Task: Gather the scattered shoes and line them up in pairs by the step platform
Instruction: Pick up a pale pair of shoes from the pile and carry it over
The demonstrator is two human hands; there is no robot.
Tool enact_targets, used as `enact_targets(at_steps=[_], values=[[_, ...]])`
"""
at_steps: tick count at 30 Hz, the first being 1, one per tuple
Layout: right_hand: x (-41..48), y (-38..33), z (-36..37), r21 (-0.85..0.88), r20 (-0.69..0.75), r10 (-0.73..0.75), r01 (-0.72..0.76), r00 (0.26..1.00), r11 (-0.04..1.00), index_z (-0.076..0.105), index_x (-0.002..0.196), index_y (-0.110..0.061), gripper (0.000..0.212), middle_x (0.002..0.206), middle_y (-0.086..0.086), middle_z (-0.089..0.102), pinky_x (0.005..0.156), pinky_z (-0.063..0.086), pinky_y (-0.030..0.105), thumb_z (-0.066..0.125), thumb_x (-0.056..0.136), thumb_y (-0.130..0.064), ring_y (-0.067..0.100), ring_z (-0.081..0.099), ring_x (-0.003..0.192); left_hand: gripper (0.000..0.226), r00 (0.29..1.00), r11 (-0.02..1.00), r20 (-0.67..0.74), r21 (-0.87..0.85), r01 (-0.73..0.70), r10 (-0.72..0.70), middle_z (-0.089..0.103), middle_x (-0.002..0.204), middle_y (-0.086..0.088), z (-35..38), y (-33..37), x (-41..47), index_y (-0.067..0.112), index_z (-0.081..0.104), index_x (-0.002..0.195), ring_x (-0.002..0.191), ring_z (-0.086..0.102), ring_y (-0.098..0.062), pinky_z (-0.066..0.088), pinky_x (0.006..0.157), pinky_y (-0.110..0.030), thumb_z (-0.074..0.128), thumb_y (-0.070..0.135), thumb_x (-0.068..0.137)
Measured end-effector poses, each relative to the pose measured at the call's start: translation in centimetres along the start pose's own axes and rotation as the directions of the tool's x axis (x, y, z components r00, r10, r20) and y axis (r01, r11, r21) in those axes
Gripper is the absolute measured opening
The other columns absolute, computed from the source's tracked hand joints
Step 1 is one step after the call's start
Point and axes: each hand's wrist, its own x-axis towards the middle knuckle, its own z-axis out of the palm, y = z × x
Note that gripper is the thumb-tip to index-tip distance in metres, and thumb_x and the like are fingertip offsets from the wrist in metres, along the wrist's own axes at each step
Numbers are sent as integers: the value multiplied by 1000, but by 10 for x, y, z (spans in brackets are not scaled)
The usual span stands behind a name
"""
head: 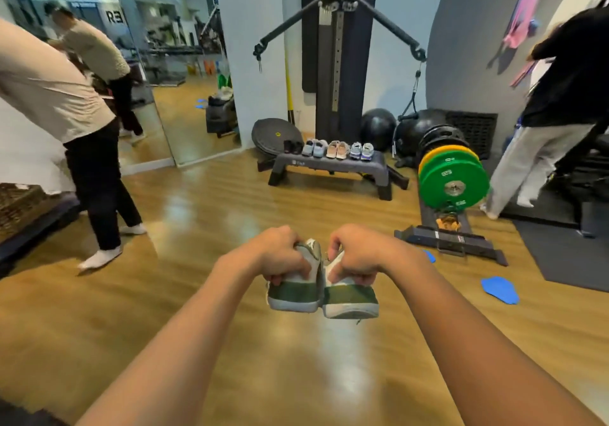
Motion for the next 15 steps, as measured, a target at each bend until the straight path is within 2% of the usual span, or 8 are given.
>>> enact_targets(at_steps=[2,5,10,12,15], values=[[62,0,-18,19,-31,20,-20,999,1000,56,88,-16,29,49,1,55,35,42,20,80,74,-11,10,48,29,16,999,998,14,45,-32,32,64,59,-5,-23,-17,65,14,61,76,40,59,-17,44,38,-23,70,25,69],[150,1,-49,46,-59,34,-32,998,998,55,92,-20,31,66,3,58,38,46,22,80,74,-13,13,55,45,13,998,995,44,77,-56,53,63,63,0,-66,-36,161,20,60,75,42,60,-12,44,39,-21,70,26,70],[291,3,-115,50,-67,42,-39,997,998,55,105,-26,41,84,0,57,54,57,29,78,74,-13,20,65,71,17,997,998,65,44,-42,40,60,60,3,-134,-54,308,22,58,68,42,56,-11,39,36,-17,75,25,67],[356,4,-140,58,-43,57,-55,997,997,55,113,-23,45,81,2,60,50,55,28,75,76,-8,18,64,63,15,997,998,72,45,-37,34,62,65,1,-158,-67,370,22,60,72,48,59,-13,41,38,-18,74,27,68],[457,4,-171,73,21,89,-90,996,993,56,117,-7,42,68,12,62,42,48,26,68,78,3,17,54,46,17,997,999,79,46,-26,22,63,73,0,-191,-91,458,20,63,82,56,61,-16,43,42,-20,73,28,70]])
